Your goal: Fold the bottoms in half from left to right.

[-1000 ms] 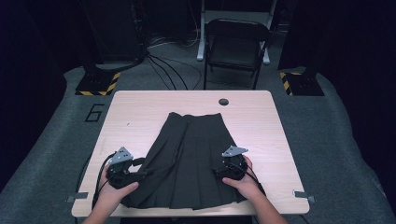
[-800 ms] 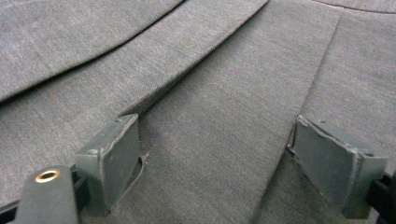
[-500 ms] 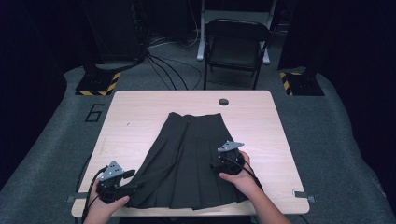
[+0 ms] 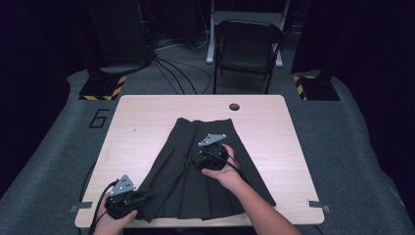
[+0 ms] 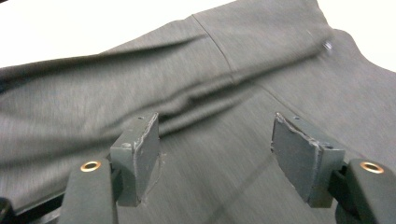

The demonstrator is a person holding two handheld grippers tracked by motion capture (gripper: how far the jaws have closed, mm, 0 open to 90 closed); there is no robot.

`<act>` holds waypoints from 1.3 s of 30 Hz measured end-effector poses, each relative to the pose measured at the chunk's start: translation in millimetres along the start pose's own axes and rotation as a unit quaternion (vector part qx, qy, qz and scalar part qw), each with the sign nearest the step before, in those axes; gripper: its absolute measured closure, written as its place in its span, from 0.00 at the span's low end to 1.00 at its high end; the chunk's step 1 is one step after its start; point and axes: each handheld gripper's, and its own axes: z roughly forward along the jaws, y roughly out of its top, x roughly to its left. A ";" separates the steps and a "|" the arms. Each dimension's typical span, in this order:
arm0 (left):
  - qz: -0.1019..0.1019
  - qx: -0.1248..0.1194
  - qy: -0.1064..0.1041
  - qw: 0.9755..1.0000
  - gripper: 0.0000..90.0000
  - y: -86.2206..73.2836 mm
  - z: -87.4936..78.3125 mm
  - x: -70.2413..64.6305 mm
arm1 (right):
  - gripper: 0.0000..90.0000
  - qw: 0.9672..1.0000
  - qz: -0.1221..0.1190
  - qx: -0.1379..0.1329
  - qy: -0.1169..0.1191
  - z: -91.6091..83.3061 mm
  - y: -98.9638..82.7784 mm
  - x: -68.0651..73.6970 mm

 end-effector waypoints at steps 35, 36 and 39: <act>0.021 0.038 -0.051 0.998 0.95 -10.0 21.2 -29.3 | 0.41 0.994 0.102 0.030 0.020 78.4 10.1 -7.8; 0.025 0.041 -0.049 0.998 0.95 -10.1 21.0 -28.6 | 0.40 0.995 0.096 0.028 0.018 79.5 9.4 -9.3; 0.031 0.047 -0.045 0.997 0.95 -11.4 21.6 -28.0 | 0.39 0.995 0.093 0.035 0.014 80.9 8.1 -9.2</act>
